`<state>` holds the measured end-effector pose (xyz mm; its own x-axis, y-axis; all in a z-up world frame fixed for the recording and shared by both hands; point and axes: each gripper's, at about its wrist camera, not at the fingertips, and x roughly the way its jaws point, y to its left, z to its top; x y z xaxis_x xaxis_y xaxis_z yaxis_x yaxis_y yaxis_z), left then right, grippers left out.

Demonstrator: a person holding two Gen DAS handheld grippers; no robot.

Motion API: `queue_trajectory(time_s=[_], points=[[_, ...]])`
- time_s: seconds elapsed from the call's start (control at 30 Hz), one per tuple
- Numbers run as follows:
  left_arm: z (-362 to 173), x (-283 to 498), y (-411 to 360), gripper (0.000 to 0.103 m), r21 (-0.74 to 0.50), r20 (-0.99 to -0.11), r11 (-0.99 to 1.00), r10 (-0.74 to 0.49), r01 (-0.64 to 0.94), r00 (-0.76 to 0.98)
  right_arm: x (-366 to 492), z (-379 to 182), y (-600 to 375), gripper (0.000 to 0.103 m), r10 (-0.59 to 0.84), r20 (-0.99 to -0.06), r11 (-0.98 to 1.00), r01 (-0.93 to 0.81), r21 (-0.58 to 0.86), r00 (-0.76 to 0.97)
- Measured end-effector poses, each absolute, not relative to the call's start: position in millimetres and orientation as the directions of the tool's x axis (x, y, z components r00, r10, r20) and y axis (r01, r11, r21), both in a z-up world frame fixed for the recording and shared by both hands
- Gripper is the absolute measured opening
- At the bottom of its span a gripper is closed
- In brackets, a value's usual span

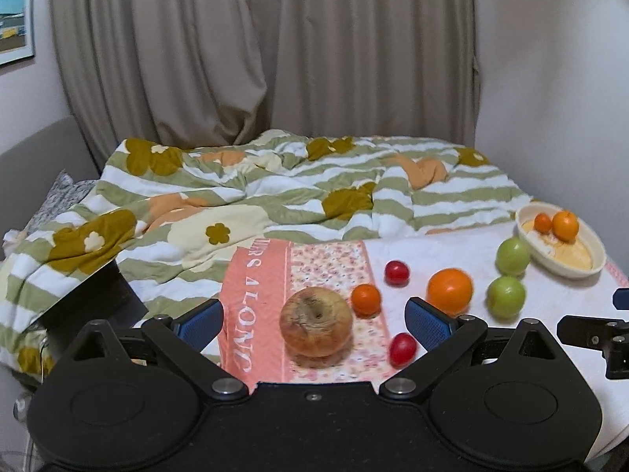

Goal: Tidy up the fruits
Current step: 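Move both grippers back toward the remaining fruit, then grasp the large apple with the left gripper while the right gripper grasps the kiwi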

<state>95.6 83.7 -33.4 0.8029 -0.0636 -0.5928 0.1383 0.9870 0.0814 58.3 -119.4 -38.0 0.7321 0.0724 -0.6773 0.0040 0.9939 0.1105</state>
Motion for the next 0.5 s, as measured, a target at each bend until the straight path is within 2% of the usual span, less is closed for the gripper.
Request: queue_trajectory(time_s=[0.27,0.5], points=[[-77,140,90,0.101,0.118,-0.653,0.969,-0.088,0.216,0.752,80,-89,-81,0.103,0.060,-0.704,0.997,-0.014,0.071,0.708],[-104,168,85,0.100,0.098,-0.703,0.965,-0.107,0.245,0.704,102,-122,-61,0.103,0.067,-0.729,0.998,-0.053,0.043,0.681]])
